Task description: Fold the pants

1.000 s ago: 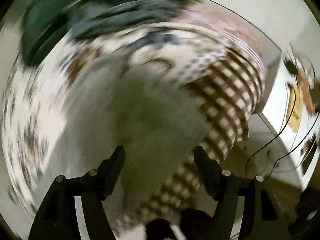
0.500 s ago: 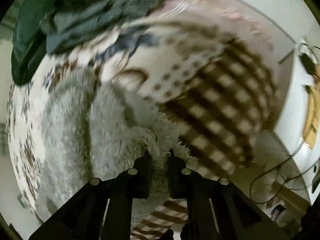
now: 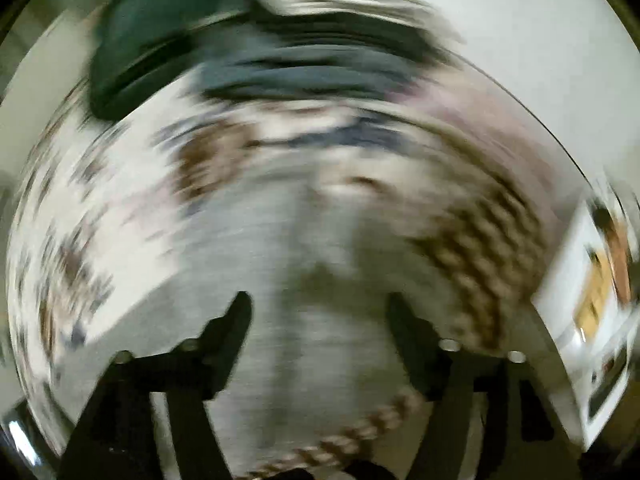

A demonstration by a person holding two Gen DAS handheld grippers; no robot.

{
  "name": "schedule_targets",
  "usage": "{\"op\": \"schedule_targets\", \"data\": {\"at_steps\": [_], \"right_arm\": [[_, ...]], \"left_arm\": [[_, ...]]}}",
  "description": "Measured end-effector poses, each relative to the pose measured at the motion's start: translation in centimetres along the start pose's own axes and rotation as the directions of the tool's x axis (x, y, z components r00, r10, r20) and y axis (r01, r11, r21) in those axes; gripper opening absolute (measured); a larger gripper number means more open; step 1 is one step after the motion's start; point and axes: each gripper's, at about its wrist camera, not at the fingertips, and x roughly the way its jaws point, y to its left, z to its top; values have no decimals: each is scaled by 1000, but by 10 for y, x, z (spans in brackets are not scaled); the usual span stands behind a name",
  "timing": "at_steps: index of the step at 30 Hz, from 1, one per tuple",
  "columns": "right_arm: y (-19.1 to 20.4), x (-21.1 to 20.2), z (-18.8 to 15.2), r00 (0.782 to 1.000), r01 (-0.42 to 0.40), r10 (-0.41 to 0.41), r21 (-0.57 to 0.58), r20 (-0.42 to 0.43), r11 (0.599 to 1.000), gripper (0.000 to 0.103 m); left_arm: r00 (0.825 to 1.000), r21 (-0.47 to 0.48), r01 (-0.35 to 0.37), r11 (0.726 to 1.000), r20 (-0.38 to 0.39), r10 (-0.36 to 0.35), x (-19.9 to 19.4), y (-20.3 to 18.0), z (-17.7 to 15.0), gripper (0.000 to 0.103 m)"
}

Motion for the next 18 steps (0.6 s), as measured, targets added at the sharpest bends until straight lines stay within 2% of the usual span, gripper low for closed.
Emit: {"op": "schedule_targets", "data": {"at_steps": [1, 2, 4, 6, 7, 8, 9, 10, 11, 12, 14, 16, 17, 18], "right_arm": [[24, 6, 1, 1000, -10, 10, -62, 0, 998, 85], [45, 15, 1, 1000, -9, 8, -113, -6, 993, 85], [80, 39, -8, 999, 21, -29, -199, -39, 980, 85], [102, 60, -12, 993, 81, -99, -257, -59, 963, 84], [106, 69, -14, 986, 130, -155, -276, -68, 952, 81], [101, 72, -17, 981, 148, -176, -279, -78, 949, 72], [91, 72, -17, 978, 159, -187, -256, -88, 953, 42], [75, 68, -19, 977, 166, -189, -215, -95, 962, 26], [56, 63, -20, 980, 156, -174, -161, -99, 975, 23], [32, 55, -19, 983, 150, -158, -82, -97, 985, 17], [-21, 41, -23, 983, 166, -159, 67, -93, 984, 15], [-88, 33, -33, 988, 116, -83, 271, -128, 956, 15], [-106, 36, -37, 989, 83, -38, 325, -144, 942, 15], [-131, 39, -44, 985, 22, 50, 412, -163, 911, 17]], "left_arm": [[1000, -7, -7, 1000, -7, 7, 2, 2, -1, 87], [1000, -14, -13, 1000, -14, 13, 4, 5, -3, 87], [1000, -23, -12, 1000, -20, 11, 6, 9, -4, 87], [999, -24, -23, 999, -23, 22, 9, 13, -6, 87], [999, -25, -26, 999, -25, 26, 11, 15, -6, 87], [999, -27, -30, 999, -26, 30, 12, 17, -6, 87], [999, -31, -33, 999, -28, 32, 14, 20, -6, 87], [999, -37, -33, 999, -32, 32, 16, 23, -6, 87], [999, -44, -32, 999, -36, 30, 17, 25, -6, 87], [999, -51, -28, 998, -37, 26, 18, 28, -6, 87], [999, -60, -18, 998, -41, 16, 19, 31, -6, 87], [999, -63, -10, 998, -43, 7, 21, 32, -7, 87], [999, -66, -3, 998, -44, 0, 21, 33, -7, 87], [999, -66, 4, 998, -48, -7, 22, 32, -8, 87]]}}
